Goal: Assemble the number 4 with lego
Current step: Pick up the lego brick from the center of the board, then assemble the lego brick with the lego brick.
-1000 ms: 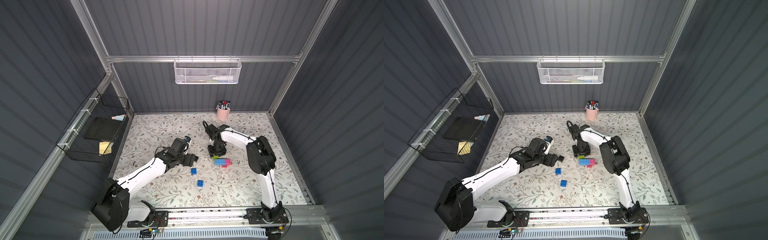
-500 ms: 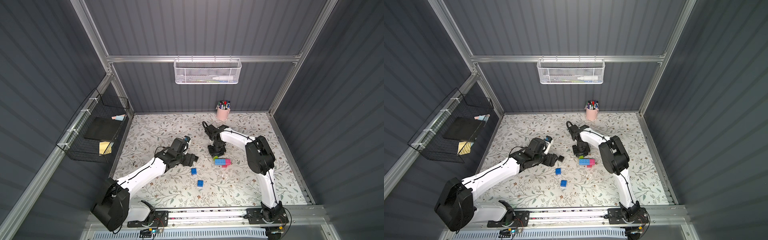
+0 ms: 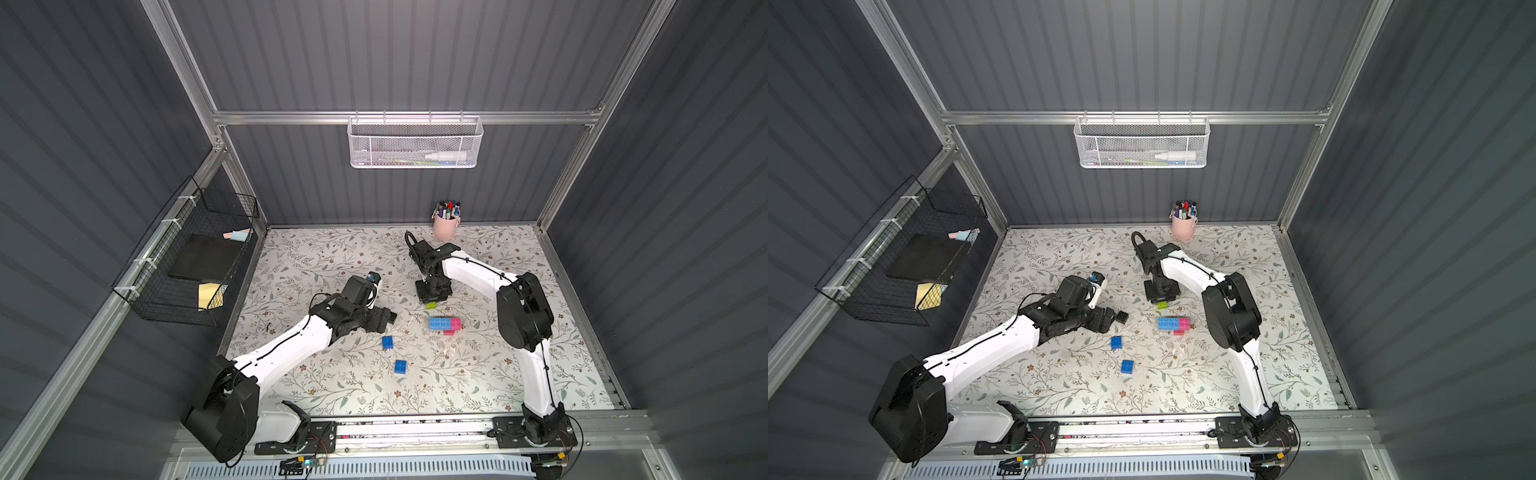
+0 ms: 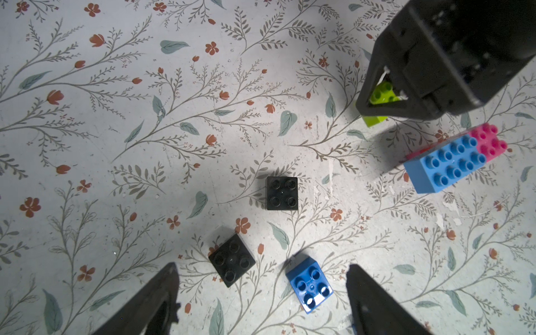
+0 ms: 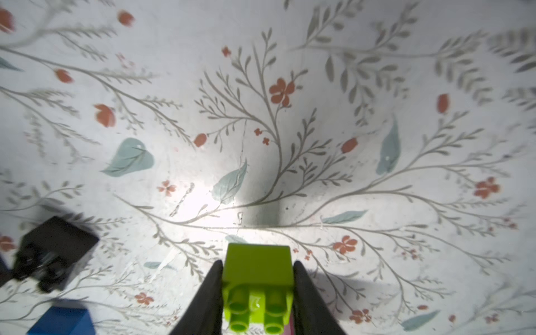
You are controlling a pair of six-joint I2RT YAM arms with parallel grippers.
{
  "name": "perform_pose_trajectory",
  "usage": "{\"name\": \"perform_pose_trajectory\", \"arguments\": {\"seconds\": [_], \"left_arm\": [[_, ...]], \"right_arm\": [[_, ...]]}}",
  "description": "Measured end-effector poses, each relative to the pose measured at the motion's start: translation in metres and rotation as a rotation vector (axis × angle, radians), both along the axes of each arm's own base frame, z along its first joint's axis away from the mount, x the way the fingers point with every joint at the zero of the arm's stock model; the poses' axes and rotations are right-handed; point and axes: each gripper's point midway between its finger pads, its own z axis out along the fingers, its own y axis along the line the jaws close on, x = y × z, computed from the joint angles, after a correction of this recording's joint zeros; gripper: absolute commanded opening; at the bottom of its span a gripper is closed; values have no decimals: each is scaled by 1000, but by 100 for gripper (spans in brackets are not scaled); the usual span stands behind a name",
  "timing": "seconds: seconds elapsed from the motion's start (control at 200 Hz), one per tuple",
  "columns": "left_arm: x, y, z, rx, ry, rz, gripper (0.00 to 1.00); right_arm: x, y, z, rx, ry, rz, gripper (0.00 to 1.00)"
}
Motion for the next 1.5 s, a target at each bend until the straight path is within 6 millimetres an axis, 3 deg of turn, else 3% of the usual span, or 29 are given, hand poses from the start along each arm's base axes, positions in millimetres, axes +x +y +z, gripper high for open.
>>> {"name": "perform_pose_trajectory", "arguments": {"seconds": [0.205, 0.43, 0.68, 0.935, 1.501], "left_arm": [[0, 0, -2, 3, 5, -1, 89], [5, -8, -5, -2, 25, -15, 91], [8, -19, -3, -40, 25, -44, 93], [8, -29, 4, -91, 15, -78, 94], [8, -31, 5, -100, 16, -86, 96]], "right_arm": [[7, -8, 53, 38, -93, -36, 28], [-16, -27, 75, 31, -77, -88, 29], [-57, -48, 70, 31, 2, -147, 29], [-88, -63, 44, 0, 96, -197, 30], [-81, -57, 30, 19, 88, -220, 31]]}}
